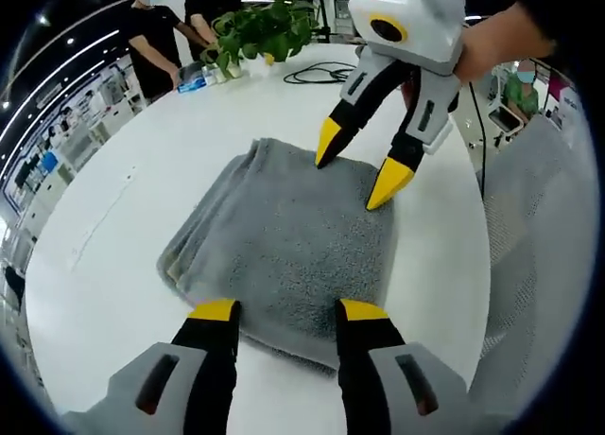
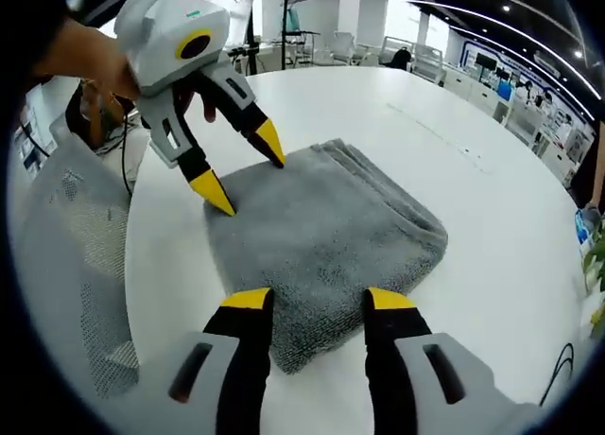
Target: Fold the towel on the table until its edges align and the towel forms a compact rectangular stack.
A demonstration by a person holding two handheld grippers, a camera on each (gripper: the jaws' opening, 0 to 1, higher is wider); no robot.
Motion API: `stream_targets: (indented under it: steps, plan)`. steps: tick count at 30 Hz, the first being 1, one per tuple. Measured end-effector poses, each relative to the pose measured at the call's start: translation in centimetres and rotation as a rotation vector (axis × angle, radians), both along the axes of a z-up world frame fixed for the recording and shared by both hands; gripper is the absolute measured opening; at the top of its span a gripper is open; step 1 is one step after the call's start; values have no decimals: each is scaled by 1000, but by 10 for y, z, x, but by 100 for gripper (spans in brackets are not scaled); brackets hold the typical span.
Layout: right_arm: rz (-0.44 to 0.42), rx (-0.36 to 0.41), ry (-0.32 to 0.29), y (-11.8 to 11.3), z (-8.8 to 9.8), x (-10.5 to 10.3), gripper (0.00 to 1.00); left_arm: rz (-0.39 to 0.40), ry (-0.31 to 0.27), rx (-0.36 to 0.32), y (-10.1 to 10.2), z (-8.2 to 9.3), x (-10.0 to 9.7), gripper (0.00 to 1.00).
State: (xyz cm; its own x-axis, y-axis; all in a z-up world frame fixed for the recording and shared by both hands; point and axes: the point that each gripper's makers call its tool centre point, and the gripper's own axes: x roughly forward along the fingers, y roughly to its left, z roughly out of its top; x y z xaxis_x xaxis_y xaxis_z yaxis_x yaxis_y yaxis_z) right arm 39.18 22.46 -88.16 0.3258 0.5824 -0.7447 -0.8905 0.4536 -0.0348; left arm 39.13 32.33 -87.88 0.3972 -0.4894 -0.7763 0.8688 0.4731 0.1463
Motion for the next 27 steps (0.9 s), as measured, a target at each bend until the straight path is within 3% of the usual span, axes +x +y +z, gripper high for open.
stream_targets:
  steps: [3, 7, 12, 17, 27]
  plan:
    - [-52, 58, -40, 0, 14, 10, 34, 45, -27, -56, 2, 12, 6, 41]
    - [-96, 24, -74, -11, 15, 21, 33, 169, -64, -91, 20, 20, 20, 40]
    - [-157, 14, -15, -15, 2, 22, 34, 302, 27, -146, 31, 8, 21, 38]
    - [-196, 8, 14, -15, -8, 21, 33, 297, 63, -142, 27, -6, 14, 28]
    - [-209, -34, 70, -13, -22, 25, 29, 295, 114, -110, 23, -19, 20, 25]
